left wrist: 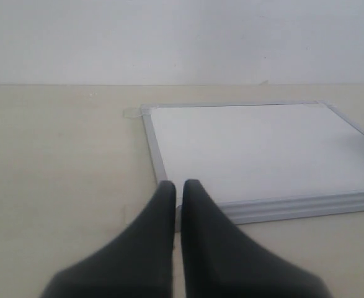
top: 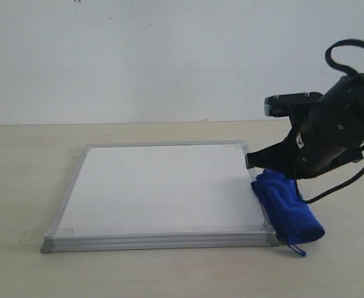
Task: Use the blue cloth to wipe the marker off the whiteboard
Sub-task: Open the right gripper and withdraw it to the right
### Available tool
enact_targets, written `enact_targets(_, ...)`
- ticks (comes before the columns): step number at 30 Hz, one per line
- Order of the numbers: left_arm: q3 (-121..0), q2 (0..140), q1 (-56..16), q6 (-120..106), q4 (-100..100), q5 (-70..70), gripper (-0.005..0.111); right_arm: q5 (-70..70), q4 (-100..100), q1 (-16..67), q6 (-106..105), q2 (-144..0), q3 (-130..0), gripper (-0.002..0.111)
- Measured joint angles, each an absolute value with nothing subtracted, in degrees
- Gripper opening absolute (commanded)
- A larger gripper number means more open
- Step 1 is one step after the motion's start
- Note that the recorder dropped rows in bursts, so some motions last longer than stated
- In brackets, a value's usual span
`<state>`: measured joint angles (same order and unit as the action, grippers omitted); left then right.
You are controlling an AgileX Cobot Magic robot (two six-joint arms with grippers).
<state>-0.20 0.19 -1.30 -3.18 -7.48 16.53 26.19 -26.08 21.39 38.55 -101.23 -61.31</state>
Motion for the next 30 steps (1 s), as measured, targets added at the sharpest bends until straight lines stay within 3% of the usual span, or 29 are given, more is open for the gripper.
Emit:
enact_targets(6,-0.2,0.2,-1.3,-3.2,-7.5,16.5,0.004,23.0,-25.9,21.4,39.2,-95.3,-56.8,0.0)
enact_targets(18,-0.2,0.2,-1.3,-3.2,-7.5,16.5,0.004,8.0,-25.9,21.4,41.4,-76.1,-30.5,0.0)
enact_targets(30,-0.2,0.2,-1.3,-3.2,-7.5,16.5,0.004,12.1,-25.9,21.4,33.2,-49.0,-20.9,0.0)
